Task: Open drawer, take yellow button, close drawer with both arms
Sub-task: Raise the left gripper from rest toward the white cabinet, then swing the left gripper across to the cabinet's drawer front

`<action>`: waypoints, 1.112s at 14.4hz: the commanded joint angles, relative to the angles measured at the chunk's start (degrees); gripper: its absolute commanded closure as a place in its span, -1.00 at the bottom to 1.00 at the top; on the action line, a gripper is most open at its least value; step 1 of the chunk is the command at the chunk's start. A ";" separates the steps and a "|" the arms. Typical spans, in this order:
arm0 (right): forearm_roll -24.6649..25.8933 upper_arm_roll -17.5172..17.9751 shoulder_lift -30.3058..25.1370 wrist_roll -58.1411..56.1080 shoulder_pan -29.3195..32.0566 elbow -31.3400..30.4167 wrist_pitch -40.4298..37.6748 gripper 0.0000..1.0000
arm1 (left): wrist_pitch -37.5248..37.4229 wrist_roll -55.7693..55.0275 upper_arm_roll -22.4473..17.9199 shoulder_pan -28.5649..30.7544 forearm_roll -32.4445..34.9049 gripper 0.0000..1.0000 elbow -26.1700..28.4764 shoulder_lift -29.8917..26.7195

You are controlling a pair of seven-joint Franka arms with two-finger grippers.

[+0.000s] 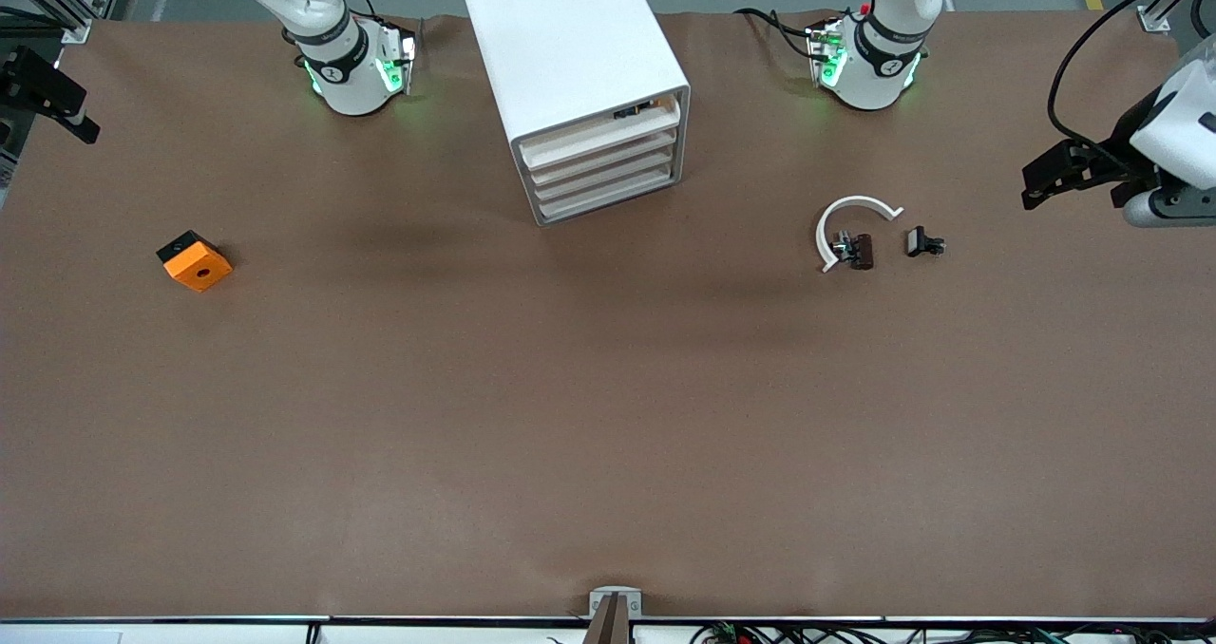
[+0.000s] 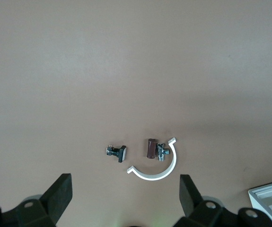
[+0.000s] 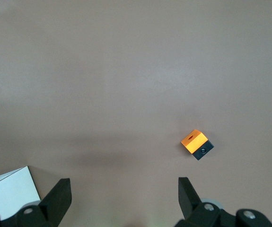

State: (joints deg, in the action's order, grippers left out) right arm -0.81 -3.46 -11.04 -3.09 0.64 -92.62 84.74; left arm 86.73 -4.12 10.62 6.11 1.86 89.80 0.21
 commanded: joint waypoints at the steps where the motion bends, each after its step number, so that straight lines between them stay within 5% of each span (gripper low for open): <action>1: 0.36 0.03 -0.39 -0.78 0.41 0.43 -0.37 -1.00 | -0.95 0.26 0.19 0.04 0.69 -1.00 -1.73 3.03; 10: 0.90 -0.06 -0.39 -0.60 0.50 0.43 -0.63 -1.00 | 1.16 -14.48 1.24 -2.77 -1.68 -1.00 -0.85 16.39; 16: 0.54 0.03 -0.39 -0.52 0.32 0.43 -0.63 -1.00 | 1.24 -43.19 1.24 -9.87 -6.78 -1.00 -1.03 22.98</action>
State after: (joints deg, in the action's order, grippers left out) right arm -0.17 -3.64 -11.04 -3.09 0.68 -92.51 84.67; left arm 88.21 -37.90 11.84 -0.70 -4.18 89.94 21.36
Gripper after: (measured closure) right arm 0.000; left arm 0.000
